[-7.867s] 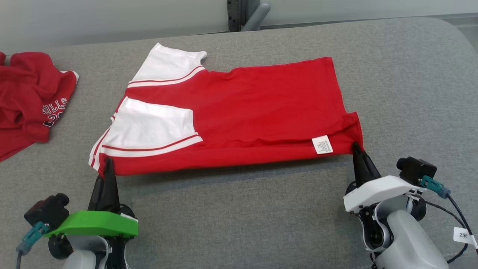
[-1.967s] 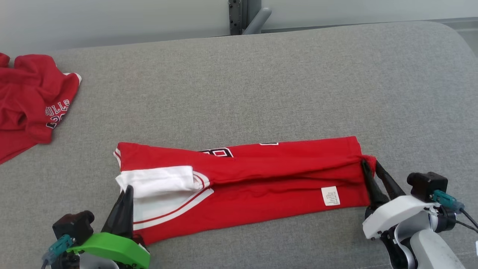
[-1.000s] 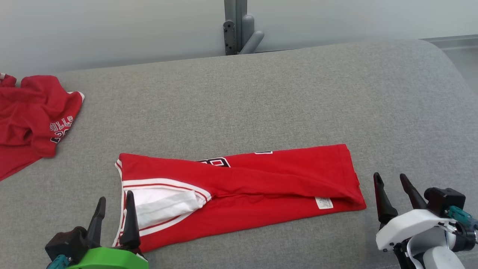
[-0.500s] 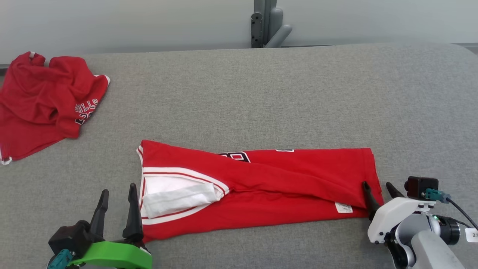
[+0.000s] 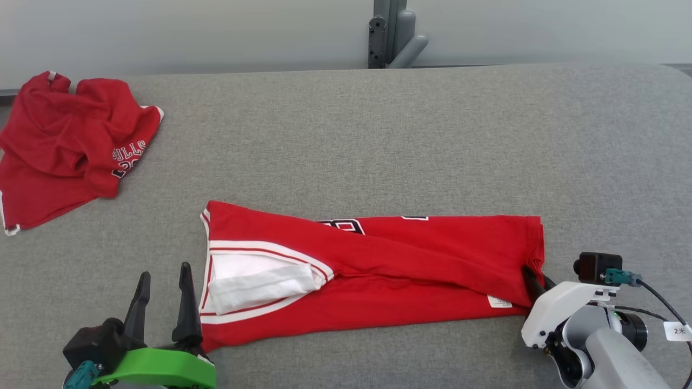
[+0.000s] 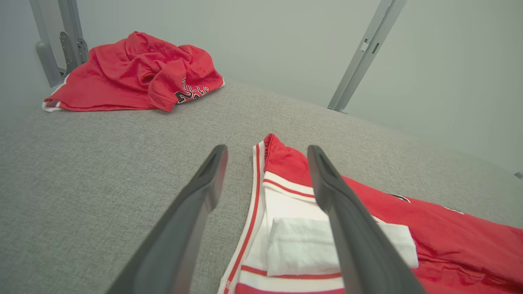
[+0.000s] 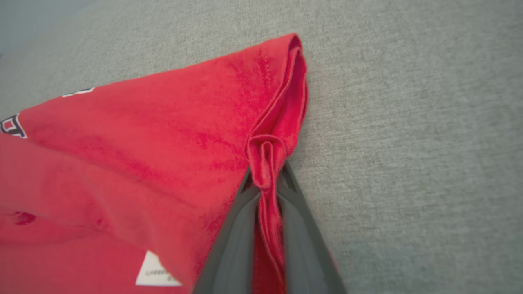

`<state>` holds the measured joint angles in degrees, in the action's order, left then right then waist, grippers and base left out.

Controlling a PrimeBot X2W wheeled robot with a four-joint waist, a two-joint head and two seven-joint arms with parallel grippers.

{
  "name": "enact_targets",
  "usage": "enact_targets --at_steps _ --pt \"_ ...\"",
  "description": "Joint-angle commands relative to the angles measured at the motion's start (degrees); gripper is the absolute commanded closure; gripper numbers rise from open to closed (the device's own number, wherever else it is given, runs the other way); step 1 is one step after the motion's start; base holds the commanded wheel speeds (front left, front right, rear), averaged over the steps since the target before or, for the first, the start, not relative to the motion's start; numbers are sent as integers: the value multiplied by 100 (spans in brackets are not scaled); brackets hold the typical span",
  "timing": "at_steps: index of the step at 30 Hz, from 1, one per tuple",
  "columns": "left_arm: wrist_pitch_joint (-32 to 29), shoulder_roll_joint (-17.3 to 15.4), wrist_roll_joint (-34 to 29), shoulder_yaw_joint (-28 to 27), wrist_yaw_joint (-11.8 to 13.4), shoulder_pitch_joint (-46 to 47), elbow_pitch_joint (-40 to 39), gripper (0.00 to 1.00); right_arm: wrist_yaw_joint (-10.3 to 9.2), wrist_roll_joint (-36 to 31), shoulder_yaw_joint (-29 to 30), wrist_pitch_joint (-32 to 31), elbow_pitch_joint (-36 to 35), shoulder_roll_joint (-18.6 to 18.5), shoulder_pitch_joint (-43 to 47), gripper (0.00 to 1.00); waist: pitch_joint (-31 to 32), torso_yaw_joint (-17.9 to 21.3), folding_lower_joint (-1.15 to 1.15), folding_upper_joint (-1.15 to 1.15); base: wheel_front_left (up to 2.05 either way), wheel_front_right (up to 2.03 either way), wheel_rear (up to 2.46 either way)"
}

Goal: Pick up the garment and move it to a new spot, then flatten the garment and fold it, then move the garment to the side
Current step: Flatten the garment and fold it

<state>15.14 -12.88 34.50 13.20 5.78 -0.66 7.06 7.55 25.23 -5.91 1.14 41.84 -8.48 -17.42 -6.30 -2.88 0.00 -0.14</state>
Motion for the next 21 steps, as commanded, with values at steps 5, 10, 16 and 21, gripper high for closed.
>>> enact_targets --at_steps 5,10,16,21 --pt "0 62 -62 -50 -66 -39 -54 0 -14 431 -35 52 -115 -267 -122 100 -1 250 0 14 0 0 0" --pt "-1 122 -60 -45 -93 2 -90 0 -13 638 133 -53 -318 -641 -95 100 -19 497 0 14 0 0 0" --pt "-1 175 -121 -51 -109 66 -93 0 -12 711 470 -239 -533 -1047 55 100 -82 762 0 14 0 0 0" --pt "-1 214 -127 -40 -149 121 -53 0 -12 704 639 -284 -859 -1014 127 100 -95 905 0 14 0 0 0"
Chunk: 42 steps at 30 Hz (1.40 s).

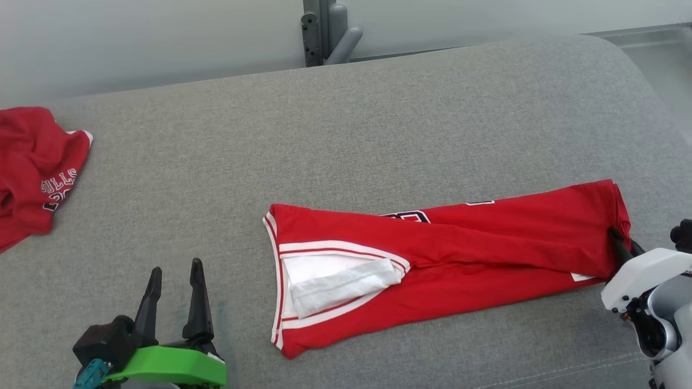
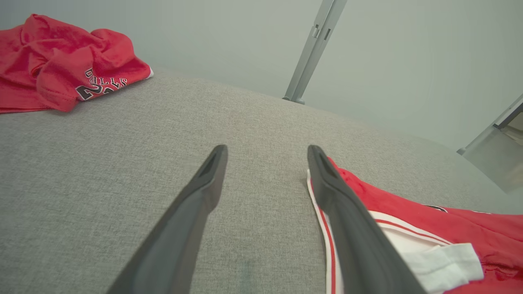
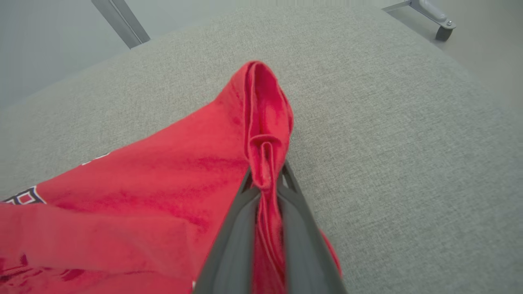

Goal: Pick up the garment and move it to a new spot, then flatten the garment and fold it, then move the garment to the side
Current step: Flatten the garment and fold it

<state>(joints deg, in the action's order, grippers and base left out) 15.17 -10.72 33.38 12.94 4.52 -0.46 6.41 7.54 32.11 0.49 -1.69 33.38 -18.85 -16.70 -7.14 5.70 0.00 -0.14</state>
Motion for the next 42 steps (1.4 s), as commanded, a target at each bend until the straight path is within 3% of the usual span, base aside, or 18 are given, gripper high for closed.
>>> enact_targets --at_steps 1,12,22,31,42 --pt "-4 7 -10 -19 -38 103 22 0 -11 76 -7 -27 -133 89 93 100 0 67 0 14 0 0 0" --pt "-4 39 -13 38 -115 1 171 0 -7 553 -523 -616 -2326 478 788 100 272 57 0 14 0 0 0" --pt "-20 26 -6 120 -152 -61 210 0 -6 892 -1229 -1239 -3555 964 1100 100 395 -306 0 14 0 0 0" --pt "-42 -8 -12 187 -206 63 239 0 -5 1057 -2022 -1075 -3078 1452 699 100 311 -778 0 14 0 0 0" --pt "-58 89 -71 340 -250 259 300 0 -5 1533 -2777 -499 -1701 1592 -16 100 159 -1255 0 14 0 0 0"
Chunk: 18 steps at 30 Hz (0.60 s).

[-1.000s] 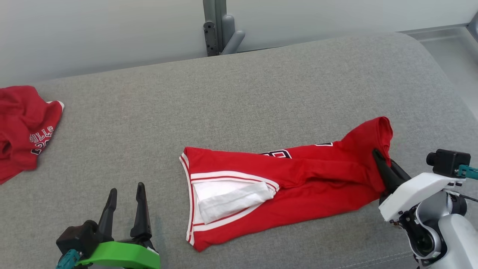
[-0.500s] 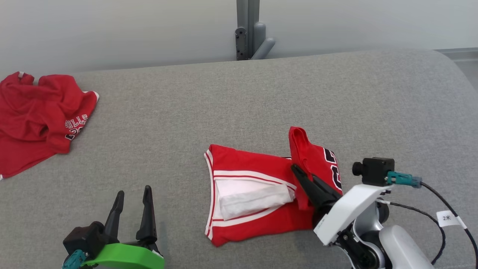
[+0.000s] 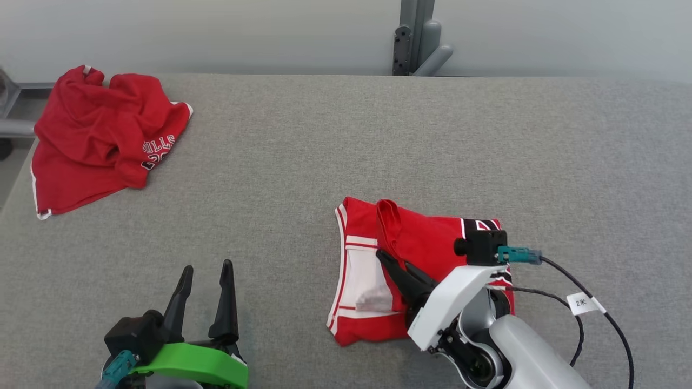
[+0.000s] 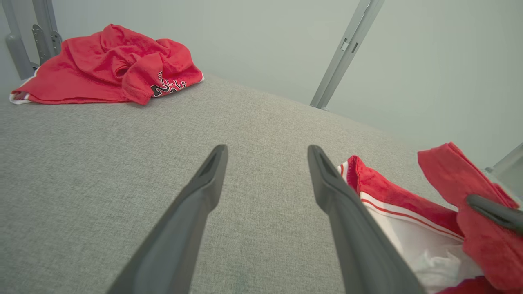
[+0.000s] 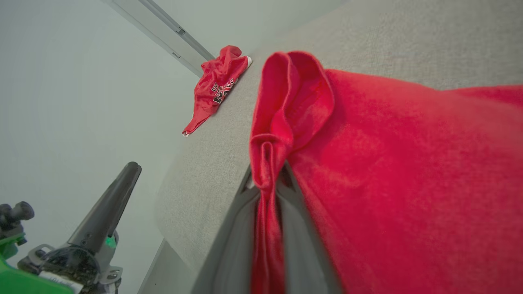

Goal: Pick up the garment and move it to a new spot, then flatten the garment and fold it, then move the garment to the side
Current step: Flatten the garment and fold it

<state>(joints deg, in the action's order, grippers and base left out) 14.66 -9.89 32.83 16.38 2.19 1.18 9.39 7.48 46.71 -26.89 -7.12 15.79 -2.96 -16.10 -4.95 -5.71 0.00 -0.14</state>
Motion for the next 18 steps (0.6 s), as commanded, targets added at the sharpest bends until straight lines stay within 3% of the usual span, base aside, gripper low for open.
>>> enact_targets --at_steps 1,8,10,11,12,18 --pt "-5 14 -13 2 -15 94 9 0 1 125 -120 93 198 4 -128 100 -69 -142 0 14 0 0 0" --pt "15 47 -10 3 -29 150 59 0 1 429 -631 465 1074 1 -492 100 -135 -246 0 14 0 0 0" --pt "24 63 -9 -3 -43 172 91 0 1 498 -765 575 1238 3 -587 59 -152 -247 0 14 0 0 0" --pt "28 70 -12 -12 -50 180 102 0 1 554 -820 646 1288 3 -633 14 -160 -244 0 14 0 0 0" --pt "33 76 -15 -19 -51 190 112 0 1 606 -882 703 1336 2 -679 0 -166 -238 0 14 0 0 0" --pt "47 124 -34 -43 -62 197 152 0 1 888 -1150 1004 1288 1 -863 0 -180 -177 0 14 0 0 0"
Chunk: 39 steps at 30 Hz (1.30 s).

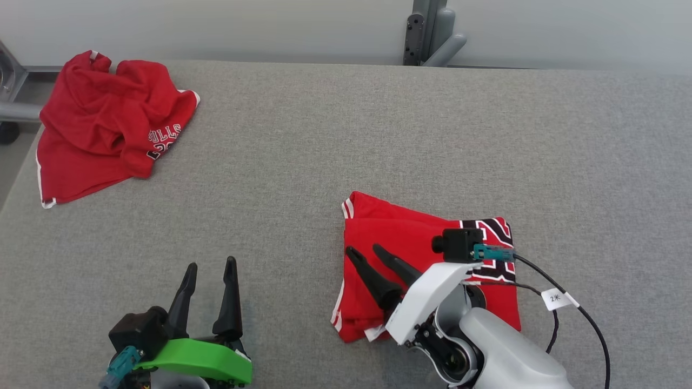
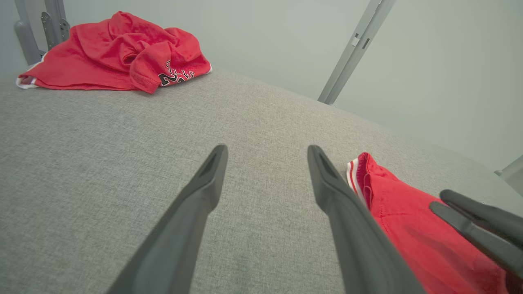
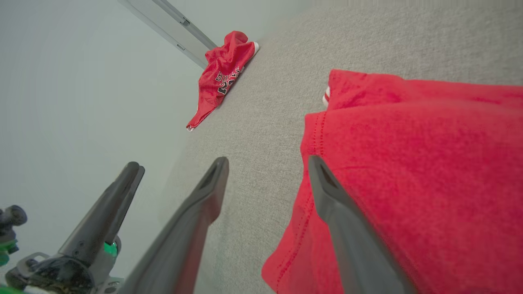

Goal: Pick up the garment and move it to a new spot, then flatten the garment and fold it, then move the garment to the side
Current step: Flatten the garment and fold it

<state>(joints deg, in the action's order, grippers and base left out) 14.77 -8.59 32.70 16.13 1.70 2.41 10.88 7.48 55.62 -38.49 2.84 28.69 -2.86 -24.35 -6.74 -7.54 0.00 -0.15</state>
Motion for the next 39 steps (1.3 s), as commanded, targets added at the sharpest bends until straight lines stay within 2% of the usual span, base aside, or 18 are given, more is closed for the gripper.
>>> enact_targets --at_steps 1,5,8,9,13,15,25,30,39 --pt "39 -2 -22 -24 -26 83 16 0 1 45 -24 66 -34 -8 -74 0 0 21 0 15 0 0 0" --pt "48 40 -37 -37 -54 102 54 0 1 92 -32 336 -161 -8 -162 0 17 85 0 15 0 0 0" --pt "49 51 -68 -49 -59 83 61 0 1 -293 108 636 -157 -70 -244 0 44 149 0 15 0 0 0" --pt "42 66 -91 -48 -60 59 46 0 0 -732 261 871 -81 -219 -270 0 67 202 0 15 0 0 0" --pt "46 96 -148 -31 -61 6 19 0 1 -1464 800 1108 -94 -265 -109 0 121 328 0 15 0 0 0" --pt "44 118 -205 -8 -63 -33 -11 0 0 -2061 1314 1177 -209 -351 68 0 165 445 0 15 0 0 0" --pt "36 169 -404 -51 -17 -101 -85 0 0 -3755 2846 1198 -1136 -161 1120 0 331 870 0 15 0 0 0" --pt "36 156 -544 -226 16 -236 -136 0 0 -4156 3248 1099 -1617 -63 1689 0 415 1052 0 15 0 0 0" --pt "36 292 -717 -710 19 -706 -369 0 0 -4396 3519 1080 -2247 -17 2288 0 567 1215 0 15 0 0 0"
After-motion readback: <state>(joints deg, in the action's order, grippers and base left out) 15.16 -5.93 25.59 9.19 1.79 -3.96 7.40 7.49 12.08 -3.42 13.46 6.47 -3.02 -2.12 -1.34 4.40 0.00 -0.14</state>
